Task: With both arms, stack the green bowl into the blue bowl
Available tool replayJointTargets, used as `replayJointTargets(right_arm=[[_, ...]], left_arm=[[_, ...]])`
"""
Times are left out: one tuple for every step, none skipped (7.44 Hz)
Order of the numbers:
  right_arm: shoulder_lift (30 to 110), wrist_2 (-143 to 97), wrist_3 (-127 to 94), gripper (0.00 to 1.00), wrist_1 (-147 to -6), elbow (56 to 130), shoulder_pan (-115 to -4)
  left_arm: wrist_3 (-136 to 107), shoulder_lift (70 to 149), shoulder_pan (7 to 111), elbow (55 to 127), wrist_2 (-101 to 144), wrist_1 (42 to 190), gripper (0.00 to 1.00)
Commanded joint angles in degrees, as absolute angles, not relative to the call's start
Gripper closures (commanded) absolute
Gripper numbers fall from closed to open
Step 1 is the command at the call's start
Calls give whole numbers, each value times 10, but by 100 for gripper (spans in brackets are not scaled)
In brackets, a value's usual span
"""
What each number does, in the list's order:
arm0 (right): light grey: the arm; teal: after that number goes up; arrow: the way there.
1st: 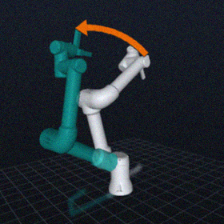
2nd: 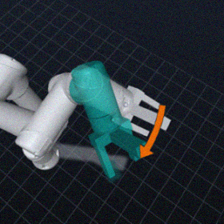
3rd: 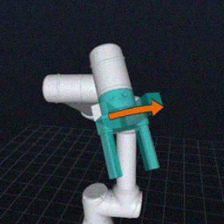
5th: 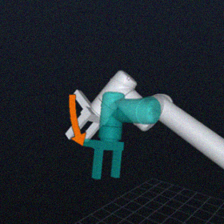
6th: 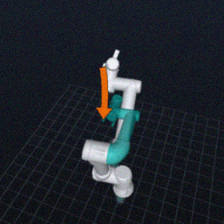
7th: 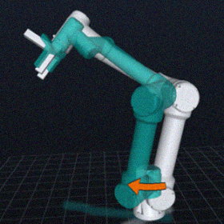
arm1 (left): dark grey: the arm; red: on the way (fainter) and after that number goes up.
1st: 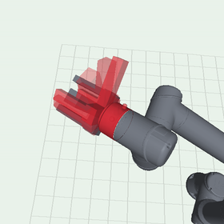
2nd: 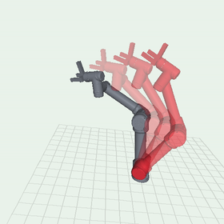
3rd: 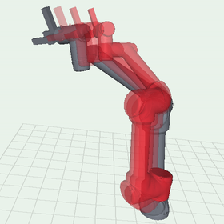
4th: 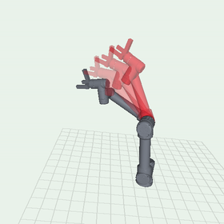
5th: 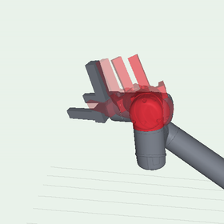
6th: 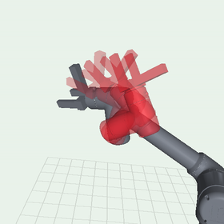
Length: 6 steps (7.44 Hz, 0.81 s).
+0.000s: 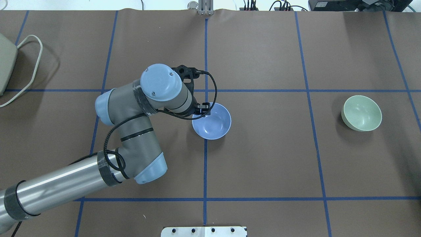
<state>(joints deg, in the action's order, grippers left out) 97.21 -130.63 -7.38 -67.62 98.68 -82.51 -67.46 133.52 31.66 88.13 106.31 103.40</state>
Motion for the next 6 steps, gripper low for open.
replayJointTargets(right_arm=[[960,-1309,-159,0,-676,1001,-796],[959,-1305,-220,0,-677,1024,-761],[957,-1297,-284,0,-677,1044,-722],[953,-1278,-338,0,-677,1055,-684],[957,-1254,-367,1,-676,1054,-659],[959,-1258,-371,1,-676,1054,-655]], left_arm=[[-631,1302,394,983,1137,941,2],[-547,1249,437,1058,1161,881,2],[-466,1223,493,1092,1188,836,2],[-381,1176,550,1109,1214,818,2],[-266,1112,613,1111,1236,818,2],[-139,1060,675,1103,1250,817,2]])
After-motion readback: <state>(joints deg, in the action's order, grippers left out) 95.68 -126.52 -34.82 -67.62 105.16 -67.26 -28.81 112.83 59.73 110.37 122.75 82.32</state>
